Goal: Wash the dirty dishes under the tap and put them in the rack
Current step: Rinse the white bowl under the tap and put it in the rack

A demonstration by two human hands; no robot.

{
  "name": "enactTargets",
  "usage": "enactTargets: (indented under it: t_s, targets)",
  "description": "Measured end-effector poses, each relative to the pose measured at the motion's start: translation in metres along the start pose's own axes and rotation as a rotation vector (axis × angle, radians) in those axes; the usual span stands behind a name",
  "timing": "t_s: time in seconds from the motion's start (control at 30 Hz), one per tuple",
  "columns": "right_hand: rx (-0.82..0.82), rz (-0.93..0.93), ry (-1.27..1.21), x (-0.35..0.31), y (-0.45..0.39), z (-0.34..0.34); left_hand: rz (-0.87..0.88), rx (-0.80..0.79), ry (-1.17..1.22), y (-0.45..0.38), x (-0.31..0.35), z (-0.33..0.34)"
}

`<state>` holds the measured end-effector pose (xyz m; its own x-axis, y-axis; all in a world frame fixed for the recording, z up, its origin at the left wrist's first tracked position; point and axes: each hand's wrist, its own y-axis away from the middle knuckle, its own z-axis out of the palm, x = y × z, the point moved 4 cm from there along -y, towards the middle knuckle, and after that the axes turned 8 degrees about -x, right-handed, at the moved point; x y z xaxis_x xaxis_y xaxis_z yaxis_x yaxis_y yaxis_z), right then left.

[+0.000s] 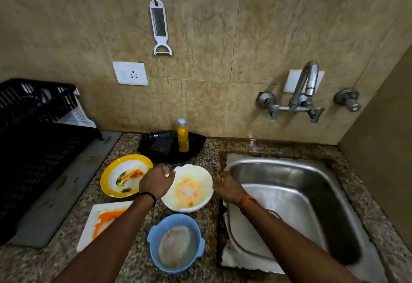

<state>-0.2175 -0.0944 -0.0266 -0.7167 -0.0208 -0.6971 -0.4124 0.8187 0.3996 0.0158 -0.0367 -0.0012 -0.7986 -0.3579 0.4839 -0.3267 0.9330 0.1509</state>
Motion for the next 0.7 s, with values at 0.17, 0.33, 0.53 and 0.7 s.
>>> enactTargets:
  t_s: [0.17, 0.33, 0.53, 0.7]
  targets:
    - [-0.044, 0.22, -0.23, 0.007, -0.01, 0.022, -0.168, -0.114, 0.022, -0.024, -0.029, 0.023]
    - [-0.042, 0.276, -0.44, 0.007, -0.02, 0.035, -0.17, -0.131, 0.11, -0.034, -0.04, 0.025]
    - [0.018, 0.289, -0.448, 0.005, -0.028, 0.038, -0.122, -0.278, 0.28, -0.045, -0.06, 0.036]
    - [0.007, 0.287, -0.444, 0.004, -0.03, 0.036, -0.192, -0.448, 0.658, -0.042, -0.063, 0.039]
